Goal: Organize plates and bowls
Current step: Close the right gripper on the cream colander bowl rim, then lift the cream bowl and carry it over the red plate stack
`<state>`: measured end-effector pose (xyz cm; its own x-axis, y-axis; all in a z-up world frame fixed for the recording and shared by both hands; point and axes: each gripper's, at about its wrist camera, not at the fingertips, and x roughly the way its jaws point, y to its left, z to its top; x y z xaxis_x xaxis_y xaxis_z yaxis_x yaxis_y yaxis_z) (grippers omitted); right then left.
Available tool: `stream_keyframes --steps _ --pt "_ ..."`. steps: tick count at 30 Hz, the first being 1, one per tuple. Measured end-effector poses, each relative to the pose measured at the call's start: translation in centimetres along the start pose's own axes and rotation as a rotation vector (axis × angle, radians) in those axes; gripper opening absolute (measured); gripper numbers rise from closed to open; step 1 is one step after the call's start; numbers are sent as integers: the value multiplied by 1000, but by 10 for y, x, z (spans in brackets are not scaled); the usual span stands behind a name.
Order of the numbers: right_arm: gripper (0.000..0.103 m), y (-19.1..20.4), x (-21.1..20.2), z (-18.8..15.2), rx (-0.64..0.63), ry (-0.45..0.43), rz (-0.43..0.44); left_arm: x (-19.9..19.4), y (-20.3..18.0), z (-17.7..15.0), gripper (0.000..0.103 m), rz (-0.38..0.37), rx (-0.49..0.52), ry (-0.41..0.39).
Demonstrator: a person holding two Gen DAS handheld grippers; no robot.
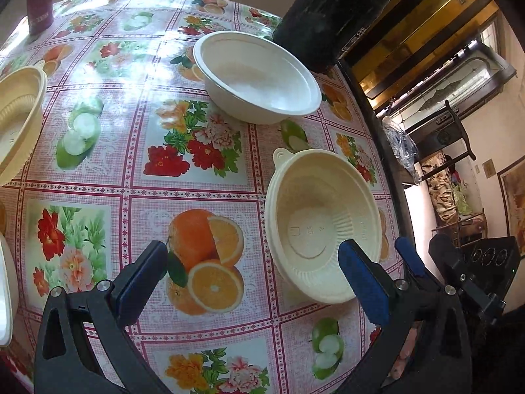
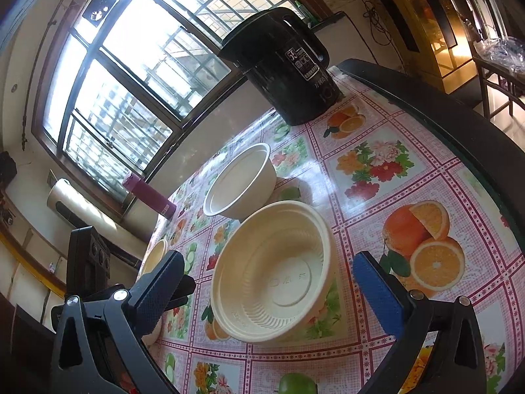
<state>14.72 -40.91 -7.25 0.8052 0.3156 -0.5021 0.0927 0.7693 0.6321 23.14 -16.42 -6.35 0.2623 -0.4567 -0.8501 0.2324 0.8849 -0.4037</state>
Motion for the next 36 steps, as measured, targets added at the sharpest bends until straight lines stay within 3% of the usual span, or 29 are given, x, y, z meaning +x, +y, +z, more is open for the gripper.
stream_keyframes --steps 3,14,24,28,36 --pt "103 -4 -1 1 24 -7 7 0 4 4 103 56 -1 -6" --pt "103 -26 1 4 168 32 98 4 -21 1 100 110 -3 5" --pt "88 -34 5 3 210 65 86 17 -37 0 56 55 -1 40" --pt "81 -35 8 2 212 80 73 23 -41 0 45 40 4 48" --pt "52 -39 16 -2 213 117 48 24 -37 0 31 29 1 37"
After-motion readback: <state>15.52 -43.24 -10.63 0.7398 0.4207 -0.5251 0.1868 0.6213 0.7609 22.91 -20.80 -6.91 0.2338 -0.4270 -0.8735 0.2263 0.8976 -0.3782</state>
